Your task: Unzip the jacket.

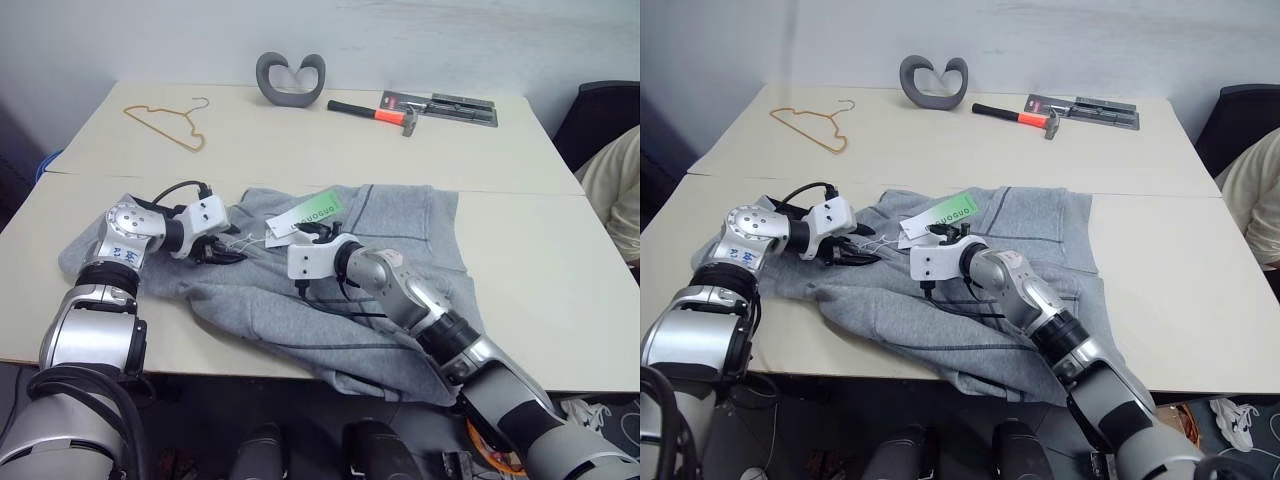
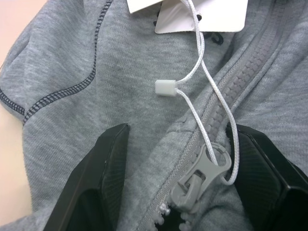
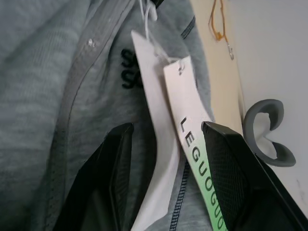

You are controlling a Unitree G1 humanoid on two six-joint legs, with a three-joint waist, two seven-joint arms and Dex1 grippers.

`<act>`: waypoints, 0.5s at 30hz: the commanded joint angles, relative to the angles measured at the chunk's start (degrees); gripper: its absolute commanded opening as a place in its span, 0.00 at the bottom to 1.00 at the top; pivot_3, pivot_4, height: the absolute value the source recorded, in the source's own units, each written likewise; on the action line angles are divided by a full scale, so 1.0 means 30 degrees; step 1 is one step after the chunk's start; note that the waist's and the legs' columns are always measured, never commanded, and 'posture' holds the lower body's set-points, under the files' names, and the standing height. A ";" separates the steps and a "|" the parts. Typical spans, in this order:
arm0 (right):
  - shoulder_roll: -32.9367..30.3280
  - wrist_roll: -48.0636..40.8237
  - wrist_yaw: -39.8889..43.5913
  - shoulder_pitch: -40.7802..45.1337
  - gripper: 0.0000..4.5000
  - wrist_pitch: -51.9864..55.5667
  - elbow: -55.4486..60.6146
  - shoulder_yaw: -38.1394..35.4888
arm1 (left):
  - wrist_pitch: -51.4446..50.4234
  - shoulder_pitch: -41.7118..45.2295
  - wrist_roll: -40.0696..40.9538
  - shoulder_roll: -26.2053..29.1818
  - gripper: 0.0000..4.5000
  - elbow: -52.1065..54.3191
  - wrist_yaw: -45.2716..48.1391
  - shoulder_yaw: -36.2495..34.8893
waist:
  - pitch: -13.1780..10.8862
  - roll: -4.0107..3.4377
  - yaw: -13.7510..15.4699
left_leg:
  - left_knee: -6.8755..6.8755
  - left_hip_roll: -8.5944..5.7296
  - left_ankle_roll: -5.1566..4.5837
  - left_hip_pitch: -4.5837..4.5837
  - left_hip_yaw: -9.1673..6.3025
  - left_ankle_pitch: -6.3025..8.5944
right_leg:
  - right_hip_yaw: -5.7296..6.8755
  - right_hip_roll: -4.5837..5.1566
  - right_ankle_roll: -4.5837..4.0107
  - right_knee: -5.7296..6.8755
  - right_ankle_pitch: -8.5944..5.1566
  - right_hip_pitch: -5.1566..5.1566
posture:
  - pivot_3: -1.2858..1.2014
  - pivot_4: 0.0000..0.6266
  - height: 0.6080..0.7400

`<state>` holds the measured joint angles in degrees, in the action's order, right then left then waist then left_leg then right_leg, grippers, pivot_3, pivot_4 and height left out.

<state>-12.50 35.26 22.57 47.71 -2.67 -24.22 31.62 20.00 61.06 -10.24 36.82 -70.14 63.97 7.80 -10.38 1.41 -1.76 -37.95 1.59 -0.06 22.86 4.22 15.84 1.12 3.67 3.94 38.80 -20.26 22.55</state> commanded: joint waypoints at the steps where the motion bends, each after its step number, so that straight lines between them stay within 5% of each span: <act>1: 0.0688 0.0112 -0.1388 0.1418 0.52 -0.1058 -0.1485 -0.0182 | -0.0183 -0.0048 -0.0163 -0.0101 0.70 0.0024 0.0292 0.0155 | 0.0000 0.0000 -0.0014 | 0.0000 0.0000 0.0001 0.0011 -0.0001 -0.0001 | 0.0001 0.0000 0.0000 0.0004 0.0000 0.0007 | 0.52 0.24 1.00; 13: 0.2679 -0.1857 -0.1299 0.3424 0.52 -0.1864 -0.4533 -0.1303 | -0.0057 -0.0036 -0.0205 0.0048 0.70 0.0069 0.0219 0.0135 | -0.0001 -0.0002 -0.0027 | 0.0001 0.0006 0.0000 0.0049 -0.0009 0.0000 | 0.0015 0.0001 0.0000 0.0016 0.0000 0.0018 | 0.52 0.24 1.00; 15: 0.2857 -0.1992 -0.1454 0.3706 0.44 -0.2001 -0.5434 -0.1354 | -0.0072 -0.0002 -0.0217 0.0028 0.70 0.0053 0.0151 0.0137 | -0.0001 -0.0002 -0.0022 | 0.0001 0.0007 0.0000 0.0049 -0.0013 0.0001 | 0.0019 0.0001 0.0000 0.0016 0.0000 0.0019 | 0.52 0.24 1.00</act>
<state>-4.68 30.29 19.01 57.62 -7.65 -39.38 28.71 20.08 61.25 -10.12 36.90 -69.94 64.63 7.74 -10.38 1.40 -1.83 -37.95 1.61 -0.06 23.01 4.18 15.85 1.17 3.67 3.94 38.85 -20.26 22.61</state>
